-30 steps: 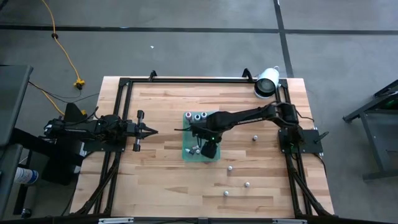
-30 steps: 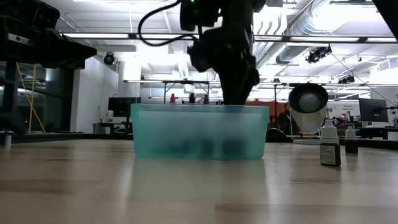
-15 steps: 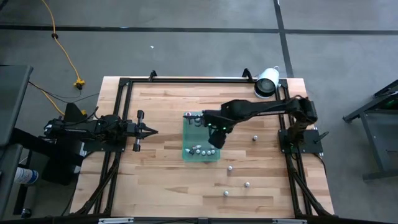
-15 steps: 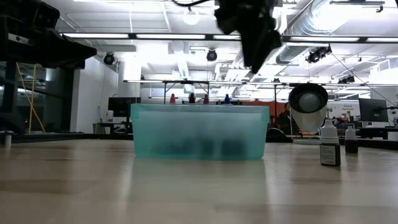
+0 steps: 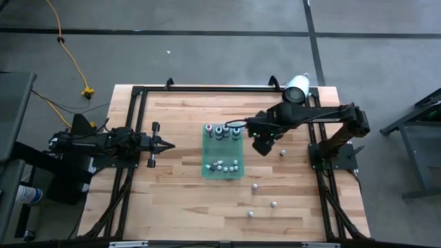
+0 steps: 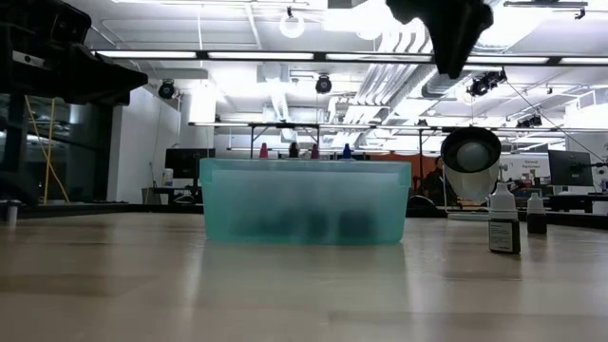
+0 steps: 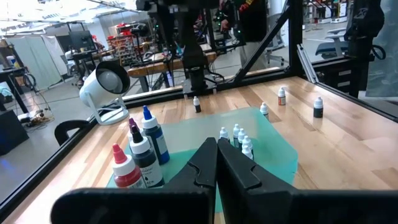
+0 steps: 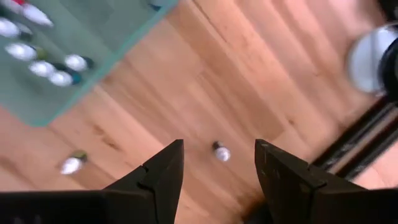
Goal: Pick & Place food coloring
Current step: Put the small black food coloring bottle into the green bin
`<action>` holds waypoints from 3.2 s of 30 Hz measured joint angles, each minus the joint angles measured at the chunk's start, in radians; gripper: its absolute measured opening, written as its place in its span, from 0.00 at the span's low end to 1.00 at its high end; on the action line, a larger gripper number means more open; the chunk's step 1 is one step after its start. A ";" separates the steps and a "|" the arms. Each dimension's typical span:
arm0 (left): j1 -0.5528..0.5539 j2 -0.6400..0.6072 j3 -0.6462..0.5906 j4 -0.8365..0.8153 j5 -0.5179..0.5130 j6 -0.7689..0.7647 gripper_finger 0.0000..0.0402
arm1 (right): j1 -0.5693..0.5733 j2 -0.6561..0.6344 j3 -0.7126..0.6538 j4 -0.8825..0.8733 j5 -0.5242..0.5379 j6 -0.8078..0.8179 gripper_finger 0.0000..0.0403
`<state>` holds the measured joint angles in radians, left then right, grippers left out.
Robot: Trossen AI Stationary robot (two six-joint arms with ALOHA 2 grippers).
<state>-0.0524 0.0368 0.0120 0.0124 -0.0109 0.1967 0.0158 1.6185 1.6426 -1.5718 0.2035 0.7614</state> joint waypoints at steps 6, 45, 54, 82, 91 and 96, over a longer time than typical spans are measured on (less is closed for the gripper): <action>0.000 0.000 0.000 0.000 0.000 0.000 0.00 | -0.010 -0.143 -0.175 0.021 -0.044 0.139 0.46; 0.000 0.000 0.000 0.000 0.000 0.000 0.00 | -0.115 -0.326 -0.921 0.624 -0.247 0.336 0.47; 0.000 0.000 0.000 0.000 0.000 0.000 0.00 | -0.132 -0.255 -0.921 0.660 -0.268 0.316 0.47; 0.000 0.000 0.000 0.000 0.000 0.000 0.00 | -0.174 -0.230 -0.921 0.650 -0.289 0.274 0.23; 0.000 0.000 0.000 0.000 0.000 0.000 0.00 | -0.173 -0.231 -0.920 0.634 -0.302 0.251 0.12; 0.000 0.000 0.000 0.000 0.000 0.000 0.00 | -0.173 -0.231 -0.912 0.634 -0.311 0.250 0.12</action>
<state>-0.0524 0.0369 0.0120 0.0124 -0.0109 0.1967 -0.1574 1.3876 0.7309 -0.9382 -0.1075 1.0112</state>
